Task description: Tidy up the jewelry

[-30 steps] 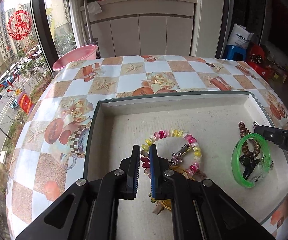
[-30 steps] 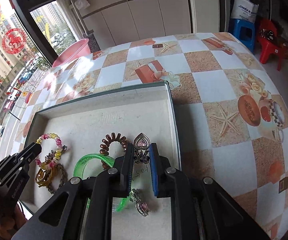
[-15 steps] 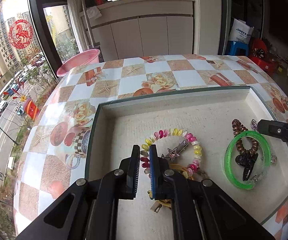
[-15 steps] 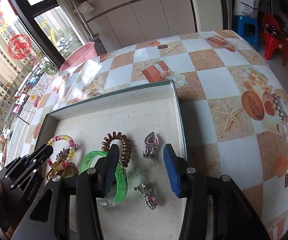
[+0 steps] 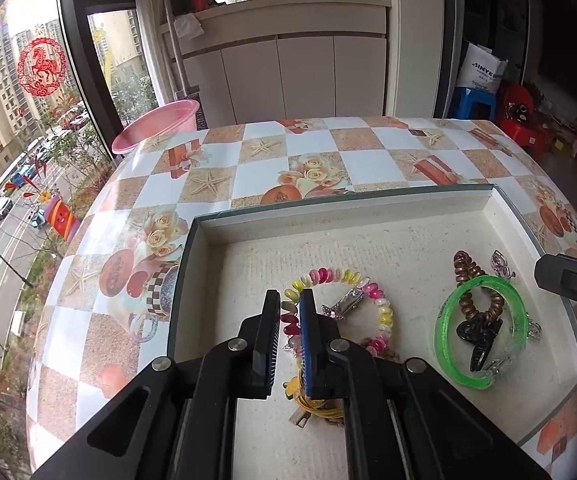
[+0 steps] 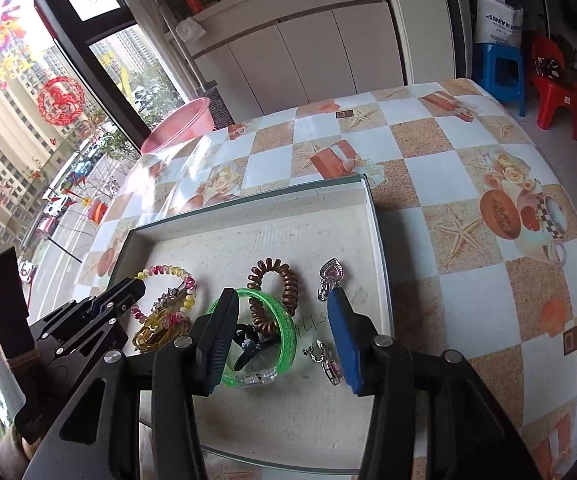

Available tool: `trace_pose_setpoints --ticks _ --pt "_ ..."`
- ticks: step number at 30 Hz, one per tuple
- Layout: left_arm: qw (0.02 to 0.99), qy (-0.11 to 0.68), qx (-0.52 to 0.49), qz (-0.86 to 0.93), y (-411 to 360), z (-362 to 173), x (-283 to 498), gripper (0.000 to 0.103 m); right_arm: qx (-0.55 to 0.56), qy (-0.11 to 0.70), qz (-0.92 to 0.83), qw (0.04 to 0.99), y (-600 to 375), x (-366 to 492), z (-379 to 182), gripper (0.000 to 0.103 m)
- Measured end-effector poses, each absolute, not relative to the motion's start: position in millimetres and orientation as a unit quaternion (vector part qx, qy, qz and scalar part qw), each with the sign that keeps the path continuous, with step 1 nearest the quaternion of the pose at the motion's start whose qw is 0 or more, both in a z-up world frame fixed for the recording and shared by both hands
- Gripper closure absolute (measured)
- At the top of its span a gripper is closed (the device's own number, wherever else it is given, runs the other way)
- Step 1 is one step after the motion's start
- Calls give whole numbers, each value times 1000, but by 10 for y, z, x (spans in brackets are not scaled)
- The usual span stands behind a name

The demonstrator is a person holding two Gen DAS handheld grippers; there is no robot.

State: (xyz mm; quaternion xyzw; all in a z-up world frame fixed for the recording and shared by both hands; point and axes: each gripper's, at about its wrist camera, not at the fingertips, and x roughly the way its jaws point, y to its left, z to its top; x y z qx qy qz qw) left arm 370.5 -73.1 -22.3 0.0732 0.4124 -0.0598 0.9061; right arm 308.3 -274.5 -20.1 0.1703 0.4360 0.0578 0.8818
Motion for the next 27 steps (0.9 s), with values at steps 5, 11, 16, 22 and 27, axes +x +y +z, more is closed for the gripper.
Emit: trace_pose_setpoints --ticks 5,11,16,22,27 --pt "912 400 72 -61 -736 -138 3700 81 169 437 54 882 -2765 3046 -187 53" --pt "922 378 64 -47 -701 -62 3679 0 164 442 50 881 -2776 3014 -221 53" --pt "925 372 70 -41 -699 -25 3661 0 156 445 48 881 -2761 2977 -216 53" --pt "922 378 73 -34 -649 -20 3514 0 141 450 52 880 -2661 2924 -211 19" --pt "917 391 71 -32 -571 -38 3337 0 121 466 44 875 -2580 2858 -233 14"
